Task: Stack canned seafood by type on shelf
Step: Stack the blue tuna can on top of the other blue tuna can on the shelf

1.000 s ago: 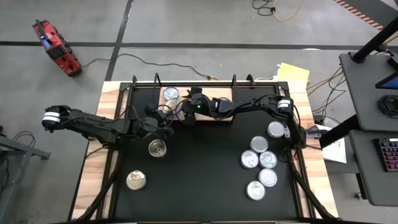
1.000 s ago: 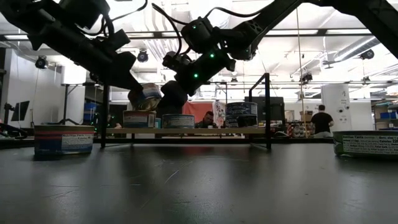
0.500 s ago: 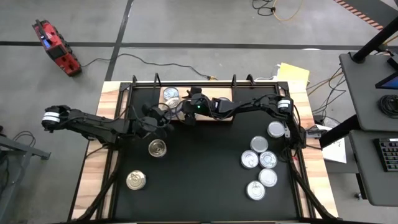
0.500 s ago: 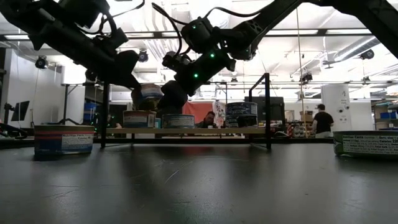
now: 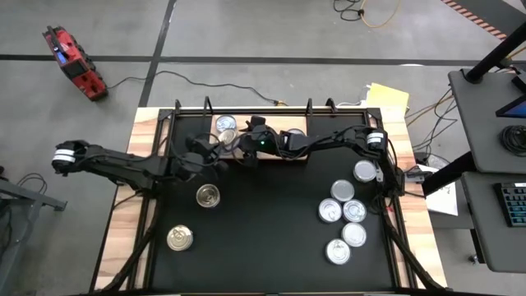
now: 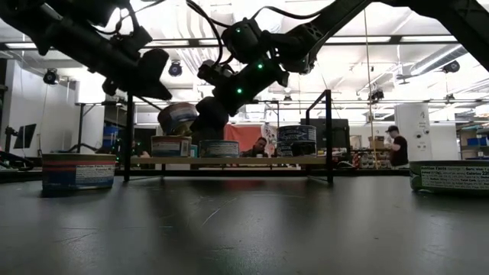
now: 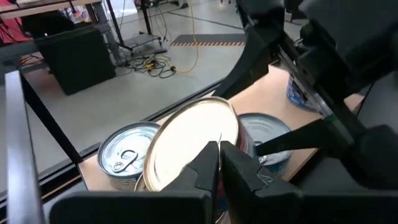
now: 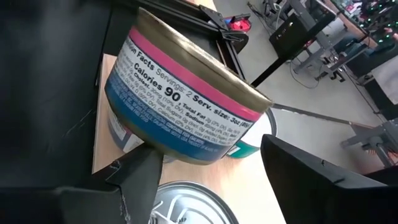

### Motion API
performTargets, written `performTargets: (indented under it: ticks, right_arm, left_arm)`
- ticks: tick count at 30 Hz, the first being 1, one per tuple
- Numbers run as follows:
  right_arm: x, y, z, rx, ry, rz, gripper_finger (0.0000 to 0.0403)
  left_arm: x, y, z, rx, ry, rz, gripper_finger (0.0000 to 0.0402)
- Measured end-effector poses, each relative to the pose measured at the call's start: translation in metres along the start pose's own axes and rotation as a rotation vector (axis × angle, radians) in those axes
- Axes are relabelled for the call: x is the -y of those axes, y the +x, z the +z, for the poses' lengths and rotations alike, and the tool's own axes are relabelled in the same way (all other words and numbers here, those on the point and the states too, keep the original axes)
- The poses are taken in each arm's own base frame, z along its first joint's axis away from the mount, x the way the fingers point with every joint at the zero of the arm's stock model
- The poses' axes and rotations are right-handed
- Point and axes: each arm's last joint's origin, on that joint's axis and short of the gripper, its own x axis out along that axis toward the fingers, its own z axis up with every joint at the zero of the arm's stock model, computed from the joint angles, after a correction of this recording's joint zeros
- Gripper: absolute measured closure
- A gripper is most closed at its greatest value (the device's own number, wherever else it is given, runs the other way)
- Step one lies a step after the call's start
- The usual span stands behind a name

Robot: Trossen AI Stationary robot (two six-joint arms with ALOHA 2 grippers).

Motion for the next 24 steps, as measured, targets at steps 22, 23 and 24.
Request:
performTargets:
  ticks: [22,23,24]
  right_arm:
    - [0.000,0.000,0.001,0.006,-0.001,-0.003,0.0147]
    - [0.000,0.000,0.001,0.005,-0.001,-0.003,0.0147]
    - [0.000,0.000,0.000,0.004,-0.001,-0.002,0.0148]
  left_arm:
    - [0.013,0.007,0.002,0.007,0.096,-0.261,0.0401]
    - [0.013,0.009,0.001,0.009,0.083,-0.224,0.0401]
    - [0.012,0.010,0.000,0.007,0.071,-0.191,0.0401]
